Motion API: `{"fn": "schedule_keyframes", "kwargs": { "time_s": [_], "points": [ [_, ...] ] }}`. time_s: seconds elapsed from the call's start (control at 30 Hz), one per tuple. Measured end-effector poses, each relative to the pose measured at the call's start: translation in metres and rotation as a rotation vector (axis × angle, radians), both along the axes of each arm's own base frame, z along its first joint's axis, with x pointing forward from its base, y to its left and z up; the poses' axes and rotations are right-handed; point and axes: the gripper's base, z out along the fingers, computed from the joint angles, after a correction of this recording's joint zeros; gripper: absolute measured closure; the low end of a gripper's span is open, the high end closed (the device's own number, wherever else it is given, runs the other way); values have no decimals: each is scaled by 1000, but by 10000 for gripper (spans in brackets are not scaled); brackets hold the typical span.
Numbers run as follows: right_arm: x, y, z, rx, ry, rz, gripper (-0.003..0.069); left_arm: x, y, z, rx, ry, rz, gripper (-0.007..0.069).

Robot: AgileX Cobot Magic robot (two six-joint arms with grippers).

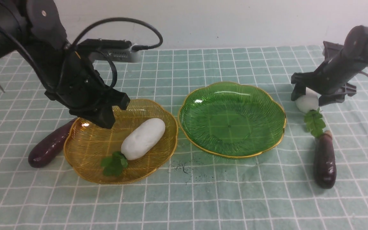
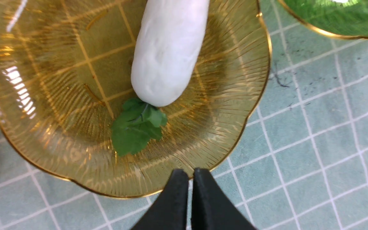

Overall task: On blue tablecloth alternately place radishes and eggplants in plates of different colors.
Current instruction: 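Place the white radish onto the plate beside the other radish with the right gripper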

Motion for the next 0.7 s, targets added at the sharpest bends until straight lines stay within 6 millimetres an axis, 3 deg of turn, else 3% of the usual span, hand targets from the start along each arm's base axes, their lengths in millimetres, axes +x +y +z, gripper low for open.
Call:
{"fn": "schedule_keyframes", "kwargs": {
  "time_s": [0.1,0.23,0.33,0.43,0.5,0.53,0.6,0.63,0.7],
  "points": [
    [-1,1,28,0,-23,11,197,-25,5,31,-18,-90,-3,632],
    [-9,7,84,57,-93,25,197,-58,12,51,-32,-160,-3,632],
    [-23,30,137,155,-185,90,197,-78,16,54,-44,-203,9,632],
    [-38,68,168,246,-235,189,197,-94,20,51,-65,-246,41,632],
    [-44,88,175,283,-240,239,197,-99,21,49,-74,-257,57,632],
    [-51,122,175,333,-227,314,197,-105,23,43,-84,-264,81,632],
    [-59,161,166,363,-187,396,197,-109,25,36,-95,-275,117,632],
    [-59,165,164,365,-183,403,197,-109,25,33,-95,-269,122,632],
    [-67,211,139,380,-116,486,197,-108,25,25,-96,-261,146,632]
  ]
}}
